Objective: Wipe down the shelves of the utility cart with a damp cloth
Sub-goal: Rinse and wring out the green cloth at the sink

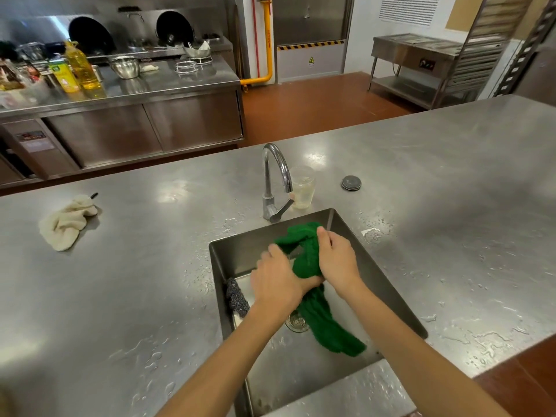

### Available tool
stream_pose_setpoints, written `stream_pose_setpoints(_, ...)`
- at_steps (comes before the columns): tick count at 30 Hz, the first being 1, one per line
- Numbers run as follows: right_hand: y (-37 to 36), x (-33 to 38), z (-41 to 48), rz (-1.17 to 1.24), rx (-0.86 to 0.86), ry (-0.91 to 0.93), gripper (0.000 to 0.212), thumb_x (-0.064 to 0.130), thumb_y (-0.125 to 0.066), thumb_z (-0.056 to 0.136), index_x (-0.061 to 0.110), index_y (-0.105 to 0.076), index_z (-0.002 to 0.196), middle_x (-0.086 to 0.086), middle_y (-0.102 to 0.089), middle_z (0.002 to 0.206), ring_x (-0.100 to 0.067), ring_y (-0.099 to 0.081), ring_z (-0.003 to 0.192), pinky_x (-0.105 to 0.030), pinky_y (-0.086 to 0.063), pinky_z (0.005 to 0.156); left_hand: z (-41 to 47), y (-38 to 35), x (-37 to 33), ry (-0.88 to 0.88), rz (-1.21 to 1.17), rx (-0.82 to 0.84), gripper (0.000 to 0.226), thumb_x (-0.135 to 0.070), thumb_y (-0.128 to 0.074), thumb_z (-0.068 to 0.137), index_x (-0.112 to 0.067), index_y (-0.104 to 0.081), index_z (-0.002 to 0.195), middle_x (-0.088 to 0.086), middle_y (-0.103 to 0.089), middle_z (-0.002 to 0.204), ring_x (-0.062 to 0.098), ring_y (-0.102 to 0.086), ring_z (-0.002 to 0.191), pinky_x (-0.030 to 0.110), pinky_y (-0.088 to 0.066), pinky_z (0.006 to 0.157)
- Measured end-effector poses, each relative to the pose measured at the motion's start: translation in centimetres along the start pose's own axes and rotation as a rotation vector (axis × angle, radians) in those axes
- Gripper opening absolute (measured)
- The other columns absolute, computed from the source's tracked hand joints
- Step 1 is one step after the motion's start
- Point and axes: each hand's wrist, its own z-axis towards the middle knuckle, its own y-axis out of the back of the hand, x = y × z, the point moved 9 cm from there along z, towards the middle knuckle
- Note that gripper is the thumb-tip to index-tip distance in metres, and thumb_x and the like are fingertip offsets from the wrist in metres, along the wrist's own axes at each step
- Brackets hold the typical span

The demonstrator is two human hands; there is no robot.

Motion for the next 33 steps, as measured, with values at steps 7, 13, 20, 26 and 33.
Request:
stream_pose_setpoints(7, -2.1, 0.4, -1.0, 0.062, 0.250, -0.143, 0.040, 0.042, -0.042, 0.102, 0.017, -0.070, 0.088, 0.000, -0.070, 0.083, -0.011, -0.064, 0.077, -0.025, -0.044, 0.061, 0.8, -0.1, -0.8, -0.298, -0.487, 0.125, 0.140, -0.055, -0.090, 0.049, -0.032, -0.003, 0.156, -0.004, -0.037, 0.153, 0.014, -0.040, 0.140, 0.036, -0.039, 0.114)
stream_pose_setpoints(13, -1.6, 2.1, 0.0, -0.302, 0.345, 0.118, 0.050, 0.052, -0.045, 0.097, 0.014, -0.071, 0.075, 0.000, -0.056, 0.084, -0.017, -0.055, 0.082, -0.036, -0.046, 0.084, 1.1, 0.1, 0.6, -0.268, -0.579, 0.043, 0.067, -0.033, -0.087, 0.068, -0.026, -0.049, 0.123, -0.010, -0.067, 0.099, 0.005, -0.066, 0.095, 0.022, -0.055, 0.079)
stream_pose_setpoints(20, -0.9, 5.2, -2.0, -0.494, 0.244, 0.626, 0.062, 0.001, -0.047, 0.087, 0.016, -0.041, 0.147, -0.006, -0.044, 0.138, -0.024, -0.047, 0.124, -0.046, -0.043, 0.106, 2.7, 0.3, 0.6, -0.187, -0.515, 0.083, 0.055, -0.030, -0.073, 0.062, -0.020, -0.057, 0.113, -0.006, -0.067, 0.101, 0.015, -0.065, 0.096, 0.031, -0.053, 0.085)
stream_pose_setpoints(26, -4.0, 4.1, -4.4, -1.029, 0.256, 0.849, 0.114, -0.013, -0.074, 0.061, 0.017, -0.016, 0.154, -0.017, -0.007, 0.164, -0.042, -0.029, 0.141, -0.052, -0.049, 0.098, 3.0, 1.4, -2.4, -0.395, -0.389, 0.174, 0.018, -0.025, -0.066, 0.073, -0.033, -0.062, 0.088, -0.010, -0.069, 0.082, 0.012, -0.066, 0.079, 0.037, -0.055, 0.075)
stream_pose_setpoints(33, -4.5, 5.0, -1.5, -1.274, 0.075, 0.838, 0.079, 0.000, -0.088, 0.031, 0.005, -0.064, 0.106, -0.013, -0.059, 0.087, -0.028, -0.056, 0.066, -0.028, -0.032, 0.041, 2.8, 0.1, -2.8, -0.400, -0.290, 0.248, 0.026, -0.014, -0.067, 0.071, -0.022, -0.058, 0.094, -0.013, -0.059, 0.079, 0.009, -0.059, 0.072, 0.018, -0.041, 0.064)
